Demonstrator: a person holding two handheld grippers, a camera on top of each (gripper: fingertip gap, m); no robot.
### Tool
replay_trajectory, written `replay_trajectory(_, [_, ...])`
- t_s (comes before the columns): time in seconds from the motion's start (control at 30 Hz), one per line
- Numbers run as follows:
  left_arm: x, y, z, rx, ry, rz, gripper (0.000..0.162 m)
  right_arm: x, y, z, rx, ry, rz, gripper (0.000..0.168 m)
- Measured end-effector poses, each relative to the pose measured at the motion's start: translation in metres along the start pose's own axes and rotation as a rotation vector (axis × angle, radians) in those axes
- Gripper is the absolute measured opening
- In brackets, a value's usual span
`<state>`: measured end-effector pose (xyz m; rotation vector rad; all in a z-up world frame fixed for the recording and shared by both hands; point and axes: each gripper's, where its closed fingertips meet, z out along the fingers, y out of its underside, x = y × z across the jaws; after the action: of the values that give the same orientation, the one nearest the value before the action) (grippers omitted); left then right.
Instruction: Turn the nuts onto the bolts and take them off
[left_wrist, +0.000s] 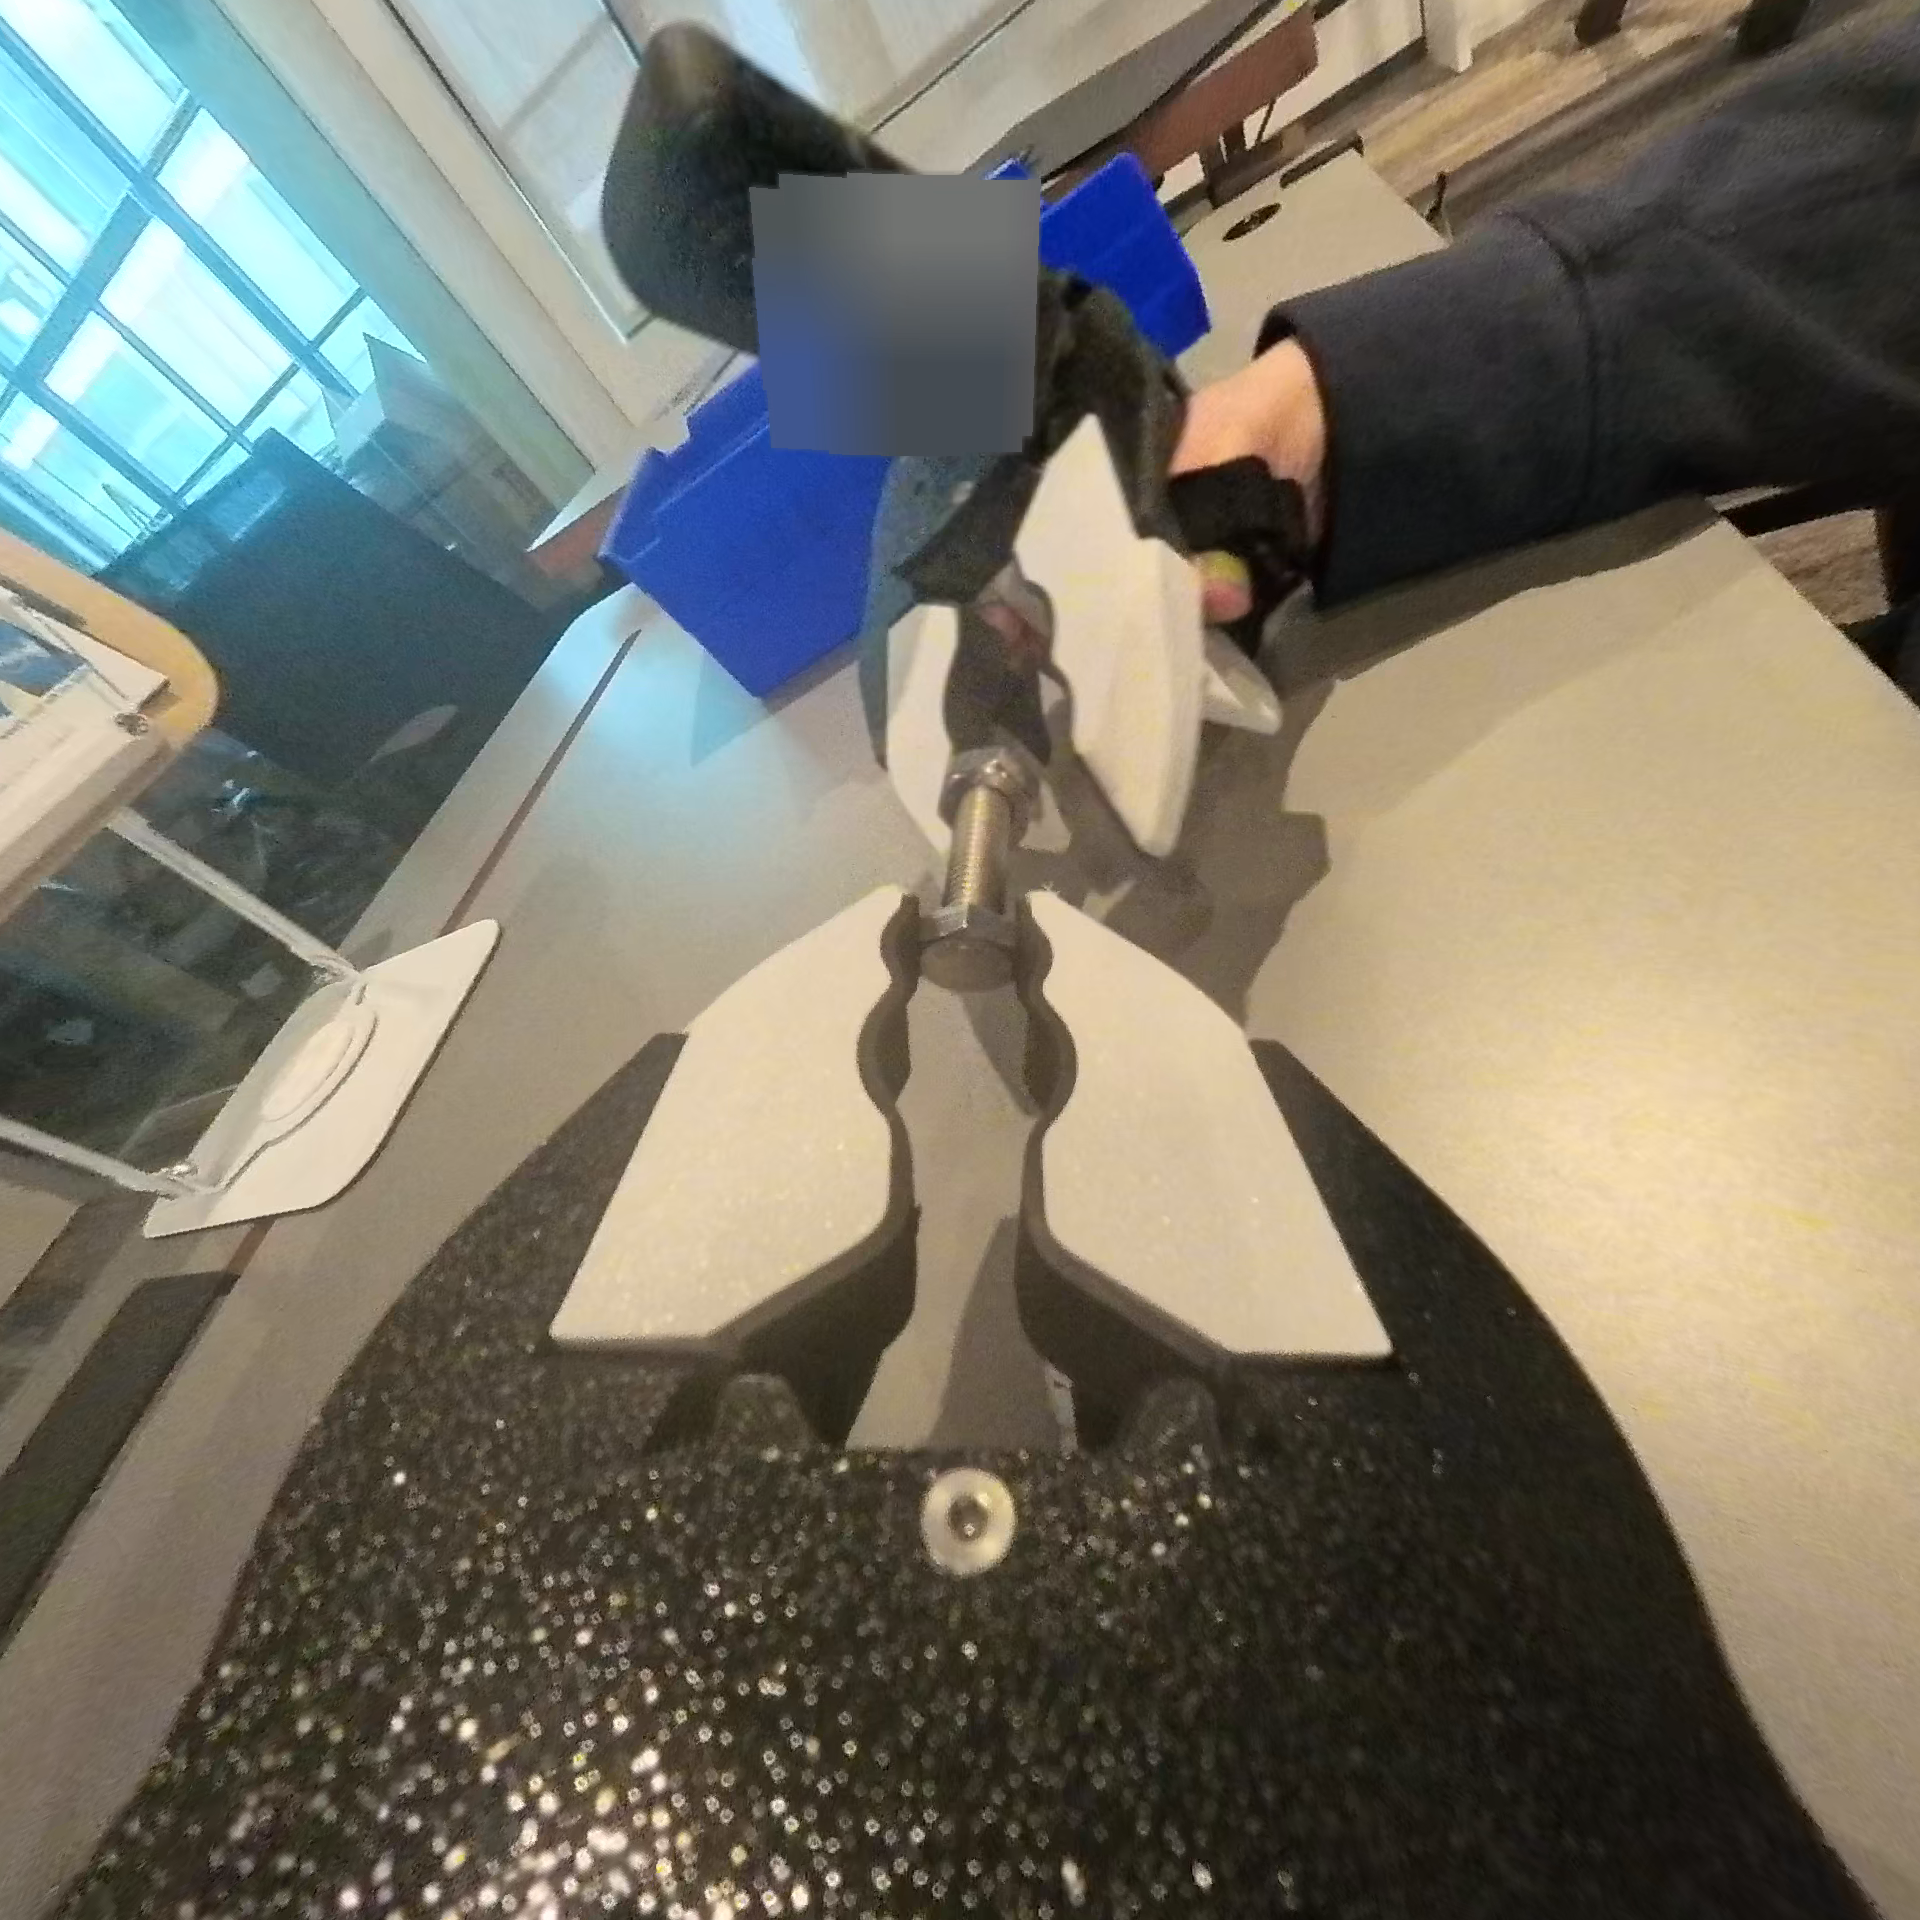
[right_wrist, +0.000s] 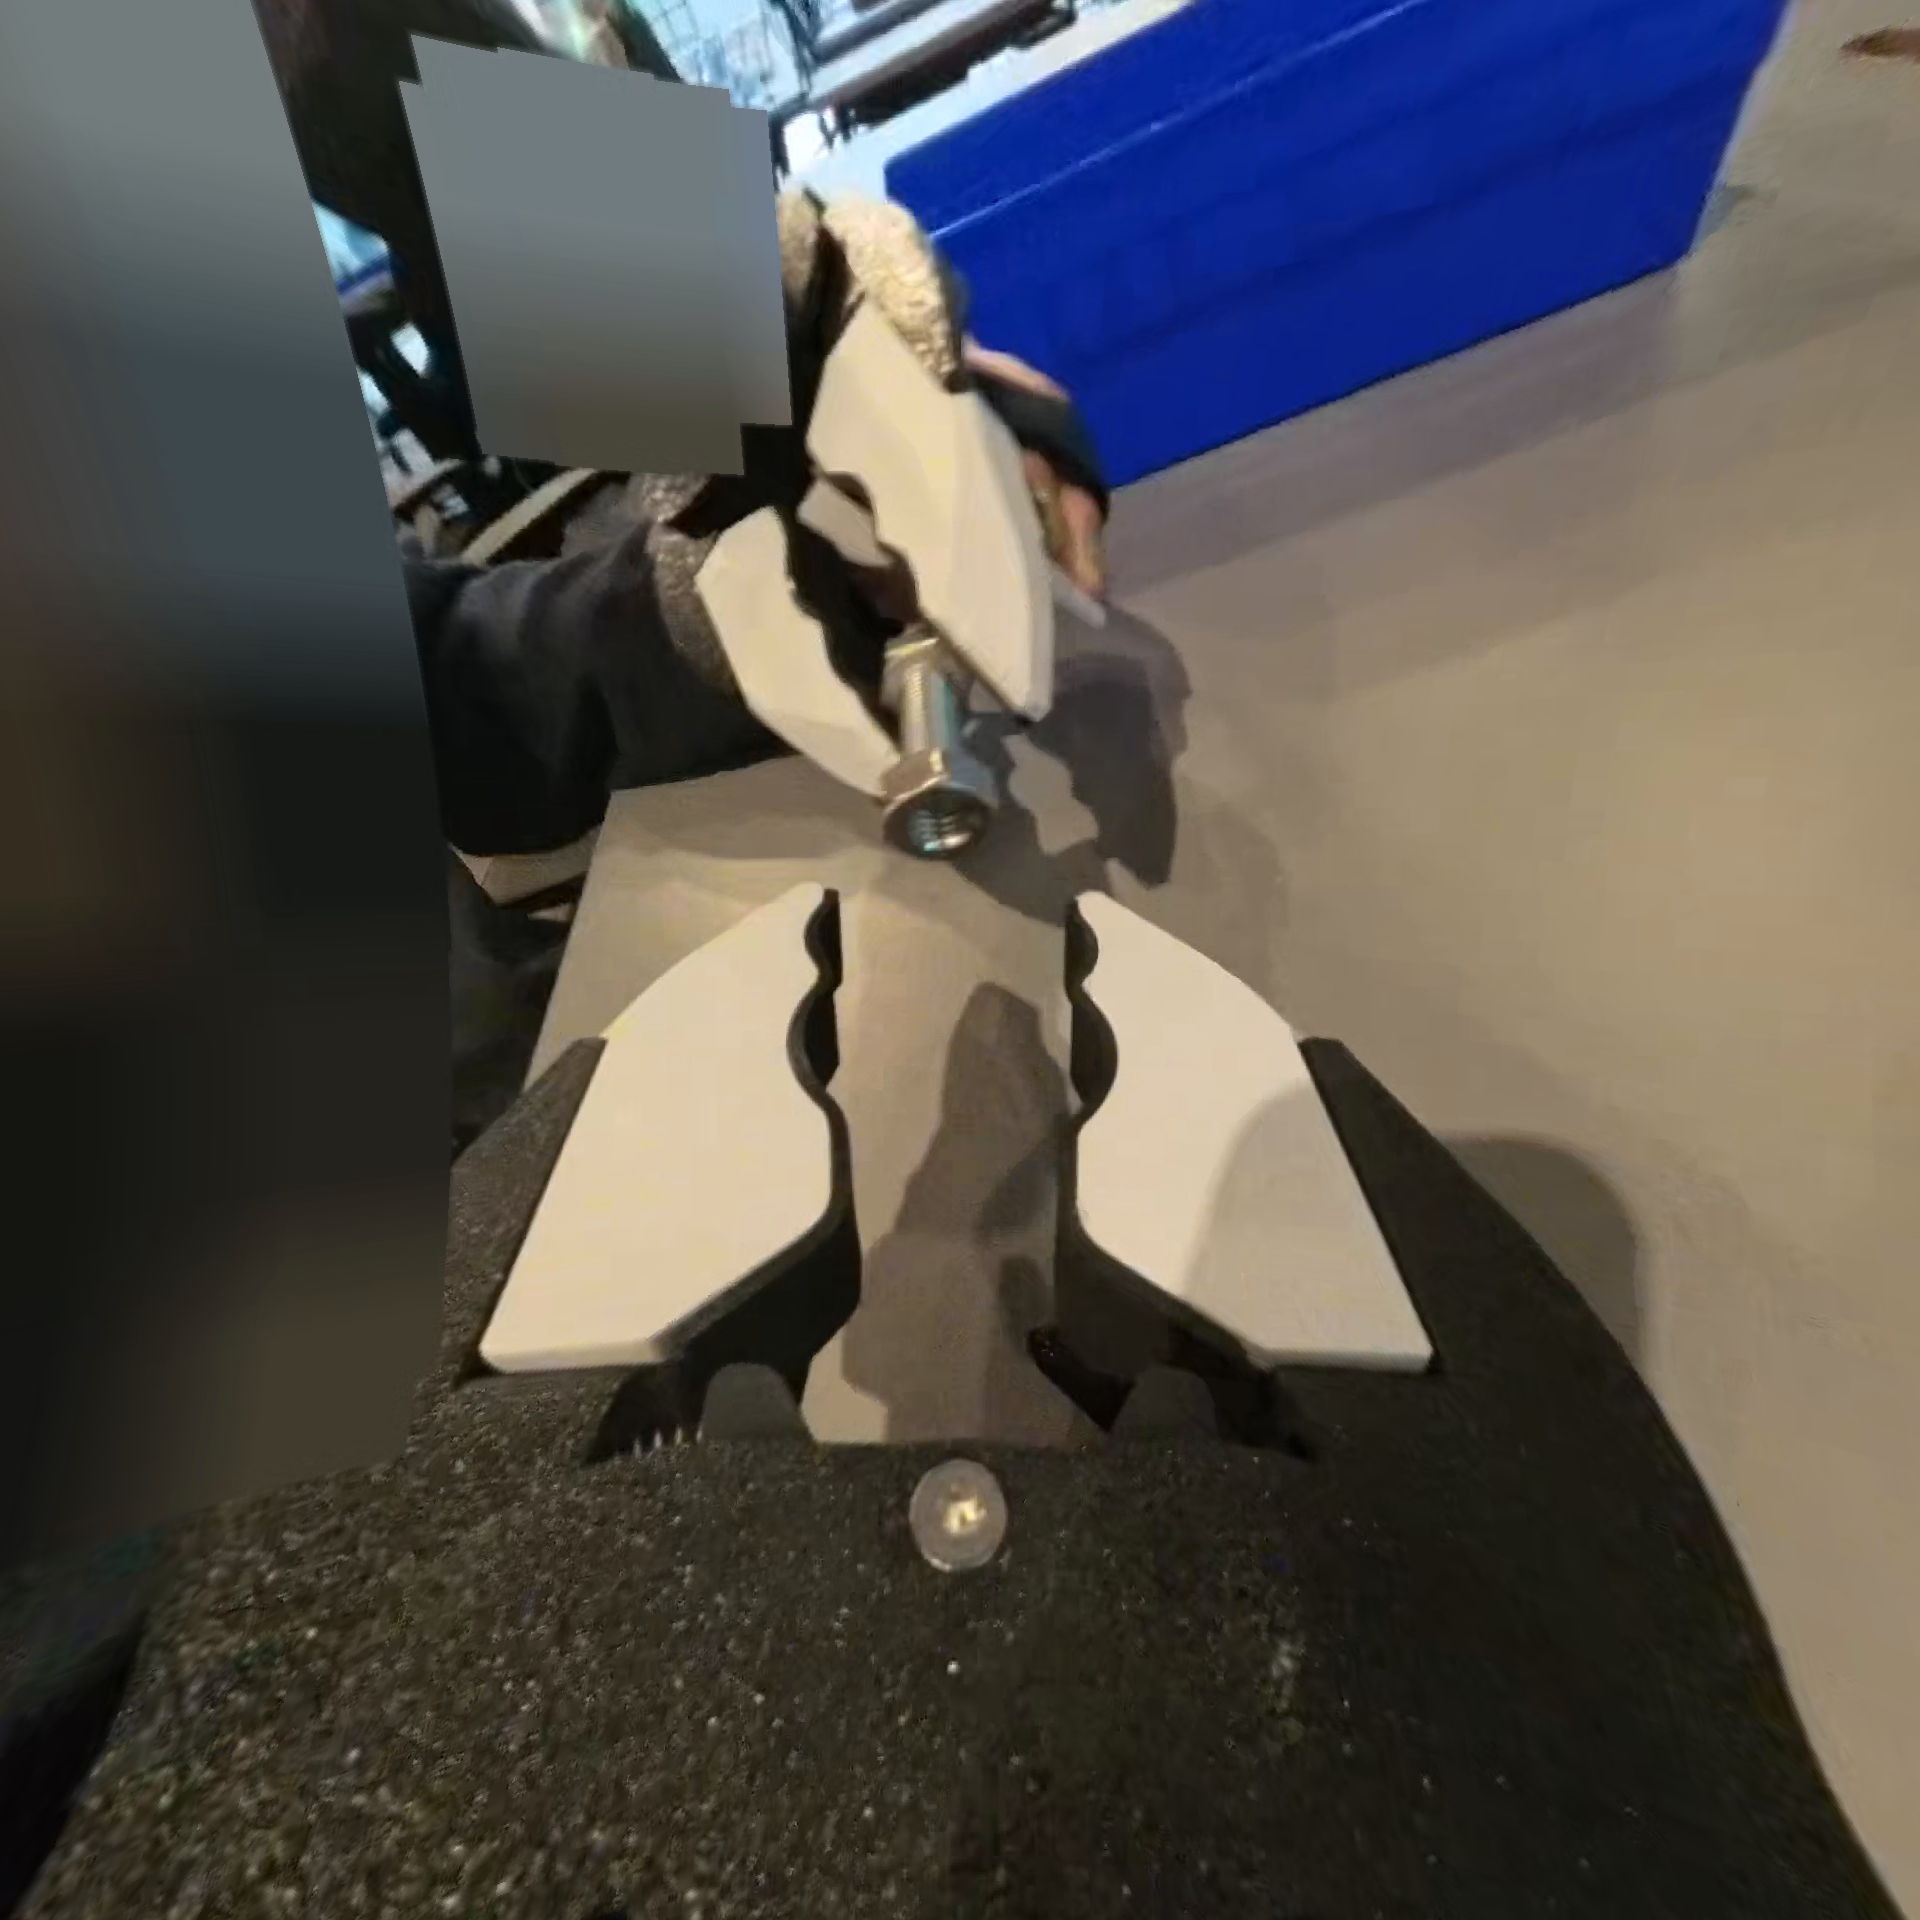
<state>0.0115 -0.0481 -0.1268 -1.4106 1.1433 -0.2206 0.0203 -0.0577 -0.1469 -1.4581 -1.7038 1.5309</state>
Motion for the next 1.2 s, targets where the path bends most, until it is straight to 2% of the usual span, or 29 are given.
replay_trajectory(0.13, [0.0,0.0,0.0,-0.001,0.001,0.005,0.017,-0.009,-0.017,-0.008,0.116,-0.129,0.145,0.047])
replay_trajectory(0.37, [0.005,-0.002,0.002,0.012,0.022,0.011,0.017,-0.012,-0.019,-0.008,0.125,-0.151,0.16,0.019])
replay_trajectory(0.43, [0.004,-0.001,0.001,0.011,0.021,0.0,0.017,-0.011,-0.021,-0.011,0.141,-0.139,0.133,0.019])
replay_trajectory(0.6, [-0.002,-0.001,-0.004,0.016,0.005,-0.019,0.017,-0.008,-0.027,-0.02,0.168,-0.023,-0.064,0.018])
replay_trajectory(0.87, [-0.008,0.004,-0.001,-0.012,-0.049,0.008,0.017,0.007,-0.025,-0.023,0.154,0.068,-0.029,0.018])
replay_trajectory(1.1, [-0.024,0.017,0.002,-0.093,-0.173,-0.016,0.017,0.044,-0.011,-0.034,0.044,0.38,-0.055,0.018])
replay_trajectory(1.2, [-0.028,0.022,0.001,-0.117,-0.196,-0.036,0.017,0.048,-0.015,-0.047,0.063,0.462,-0.049,0.018])
